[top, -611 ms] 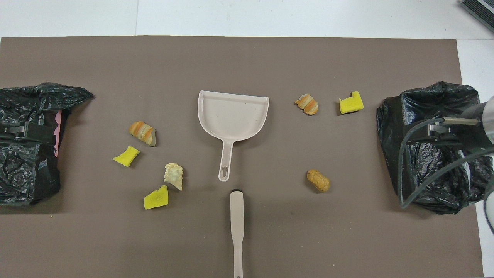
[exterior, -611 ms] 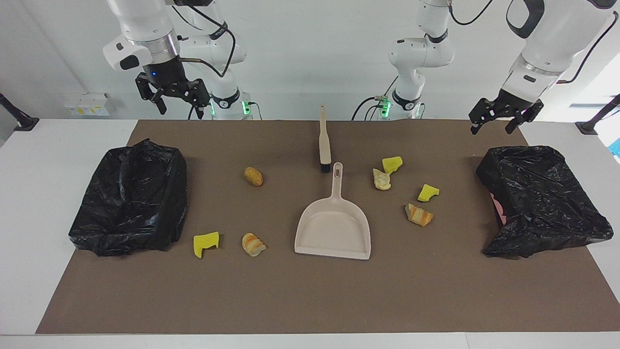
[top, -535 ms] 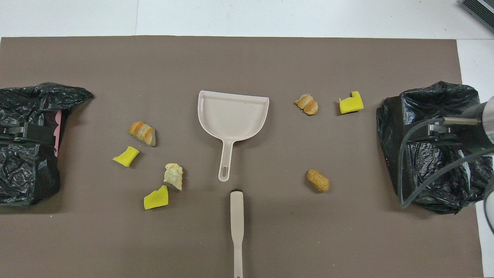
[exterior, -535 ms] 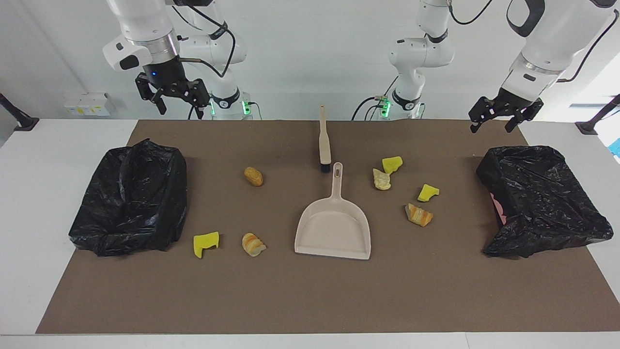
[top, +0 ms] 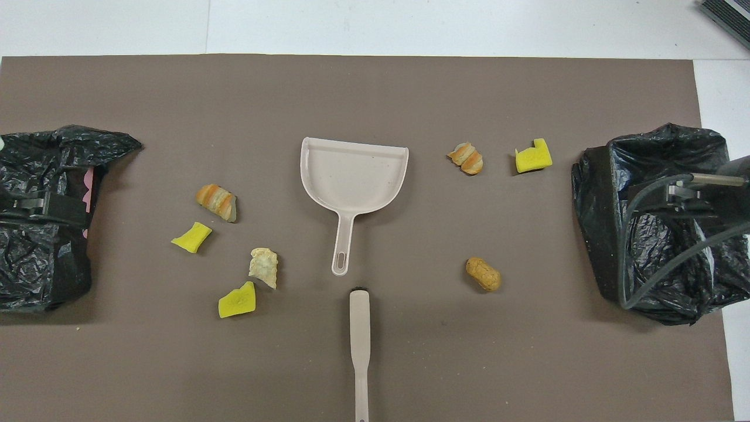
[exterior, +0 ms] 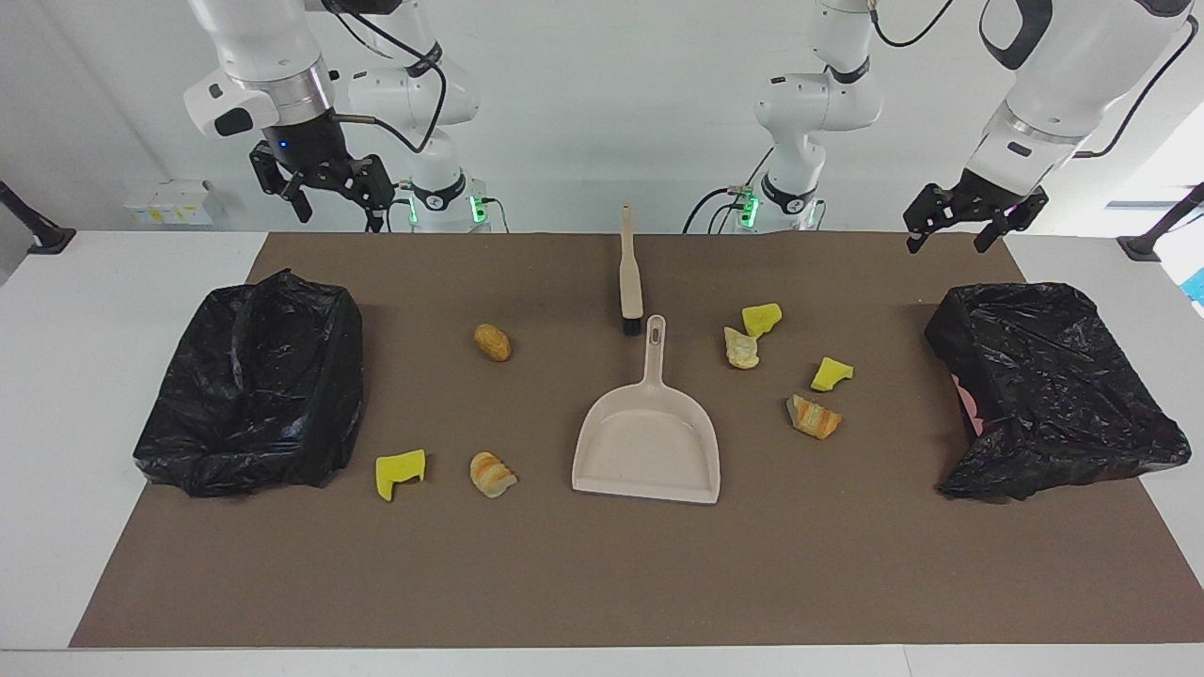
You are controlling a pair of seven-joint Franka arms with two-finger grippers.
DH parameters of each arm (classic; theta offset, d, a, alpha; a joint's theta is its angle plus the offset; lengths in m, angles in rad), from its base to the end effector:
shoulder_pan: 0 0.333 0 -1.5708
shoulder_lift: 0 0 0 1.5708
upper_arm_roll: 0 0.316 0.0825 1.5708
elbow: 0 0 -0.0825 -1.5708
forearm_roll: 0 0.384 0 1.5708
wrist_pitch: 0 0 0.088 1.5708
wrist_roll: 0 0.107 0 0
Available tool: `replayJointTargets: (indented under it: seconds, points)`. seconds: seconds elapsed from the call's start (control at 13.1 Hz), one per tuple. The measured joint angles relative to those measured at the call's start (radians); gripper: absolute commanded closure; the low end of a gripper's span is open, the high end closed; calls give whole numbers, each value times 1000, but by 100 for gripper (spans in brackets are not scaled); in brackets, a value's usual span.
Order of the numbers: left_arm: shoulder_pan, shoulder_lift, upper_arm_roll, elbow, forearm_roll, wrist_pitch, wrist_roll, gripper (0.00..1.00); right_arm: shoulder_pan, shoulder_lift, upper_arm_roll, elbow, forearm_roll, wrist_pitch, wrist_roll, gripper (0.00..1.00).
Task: Sweep and dump trash in bin
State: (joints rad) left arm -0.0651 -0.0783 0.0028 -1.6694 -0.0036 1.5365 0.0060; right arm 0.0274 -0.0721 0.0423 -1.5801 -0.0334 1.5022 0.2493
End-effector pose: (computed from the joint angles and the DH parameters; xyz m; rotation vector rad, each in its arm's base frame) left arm 0.5241 -0.0330 0.6175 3.1363 -0.1072 -0.0858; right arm 0.5239 0.0337 0.6531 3.0919 -0.2820 0.0000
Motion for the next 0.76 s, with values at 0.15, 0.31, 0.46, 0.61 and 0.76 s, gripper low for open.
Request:
replayJointTargets:
  seconds: [0.15,0.31,0.46,0.61,0.76]
  points:
    - [-41,-3,-6,-5,-2,-2,-10,0,-4,0,0,-1,0,-1,0,0]
    - [-115,-11,-10,-15,-3,-2,-64,0,-3,0,1,-2,1,-1,0,0]
    - [-208,-17,-14,-24,-4,-1,-163,0,-2,0,6,-2,2,-1,0,0]
    - [-306,-19,-18,-30,-6,3,-280,0,-4,0,5,-2,2,-1,0,0]
    - [-389,-21,-19,-47,-18,16,-373,0,-5,0,3,-2,2,-1,-1,0]
